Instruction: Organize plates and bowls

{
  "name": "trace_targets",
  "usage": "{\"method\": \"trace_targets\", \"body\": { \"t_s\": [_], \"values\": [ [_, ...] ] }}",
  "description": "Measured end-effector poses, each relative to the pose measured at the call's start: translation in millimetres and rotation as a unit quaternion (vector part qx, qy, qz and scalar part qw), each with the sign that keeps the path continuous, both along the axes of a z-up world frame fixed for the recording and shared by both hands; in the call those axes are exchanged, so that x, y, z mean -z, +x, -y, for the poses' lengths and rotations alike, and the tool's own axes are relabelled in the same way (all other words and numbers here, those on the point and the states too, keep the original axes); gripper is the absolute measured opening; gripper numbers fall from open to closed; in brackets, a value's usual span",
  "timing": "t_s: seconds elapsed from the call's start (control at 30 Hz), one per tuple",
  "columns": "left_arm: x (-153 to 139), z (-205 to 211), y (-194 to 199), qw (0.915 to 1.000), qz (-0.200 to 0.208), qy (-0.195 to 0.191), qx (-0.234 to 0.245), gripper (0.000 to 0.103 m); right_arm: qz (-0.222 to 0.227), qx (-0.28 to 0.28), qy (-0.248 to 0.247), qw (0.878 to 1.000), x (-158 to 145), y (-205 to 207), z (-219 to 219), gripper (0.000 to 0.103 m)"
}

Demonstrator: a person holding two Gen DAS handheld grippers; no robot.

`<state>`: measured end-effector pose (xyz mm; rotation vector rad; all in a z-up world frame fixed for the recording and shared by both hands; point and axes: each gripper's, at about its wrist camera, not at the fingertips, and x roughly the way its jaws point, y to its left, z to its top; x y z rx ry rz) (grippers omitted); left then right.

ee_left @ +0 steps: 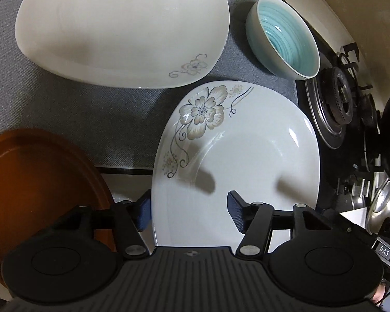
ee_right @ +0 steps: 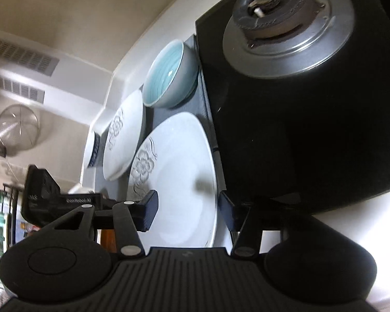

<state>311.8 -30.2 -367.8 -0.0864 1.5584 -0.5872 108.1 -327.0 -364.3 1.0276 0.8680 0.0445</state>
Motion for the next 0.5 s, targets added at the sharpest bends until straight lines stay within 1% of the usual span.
{"method": "trace_targets", "body": {
  "t_s": [0.03,0.1,0.13,0.2,0.27,0.3,0.37,0.4,0.43,0.47,0.5],
  "values": [
    [0,1,-1,1.0000,0.005,0.003,0.000,0.060,-0.002,0.001,0.014,1.000,5,2,1,0.058],
    [-2,4,-5,0.9996,0.026,0.011,0.006,0.054,-0.006,0.005,0.046,0.999,17,4,4,0.056],
    [-4,7,-7,0.9990,0.038,0.019,0.011,0.052,-0.005,0.011,0.065,0.998,24,3,5,0.055],
    [-6,9,-14,0.9974,0.060,0.030,0.024,0.051,0.001,0.029,0.100,0.995,36,2,6,0.056],
    [-7,10,-20,0.9955,0.081,0.034,0.036,0.052,0.006,0.035,0.128,0.991,47,2,5,0.056],
    [-8,11,-22,0.9948,0.088,0.034,0.038,0.052,0.011,0.038,0.135,0.990,49,2,4,0.057],
    [-7,11,-24,0.9943,0.095,0.032,0.035,0.052,0.018,0.022,0.122,0.992,48,4,1,0.055],
    [-7,11,-24,0.9945,0.094,0.034,0.031,0.050,0.018,0.018,0.111,0.994,47,4,1,0.051],
    [-8,12,-24,0.9943,0.094,0.043,0.026,0.049,0.012,0.015,0.092,0.996,46,5,0,0.034],
    [-10,13,-27,0.9928,0.103,0.056,0.023,0.044,0.006,0.008,0.078,0.997,45,5,0,0.016],
    [-13,14,-30,0.9905,0.118,0.066,0.025,0.042,0.008,0.003,0.082,0.997,47,5,2,0.014]
  ]
}}
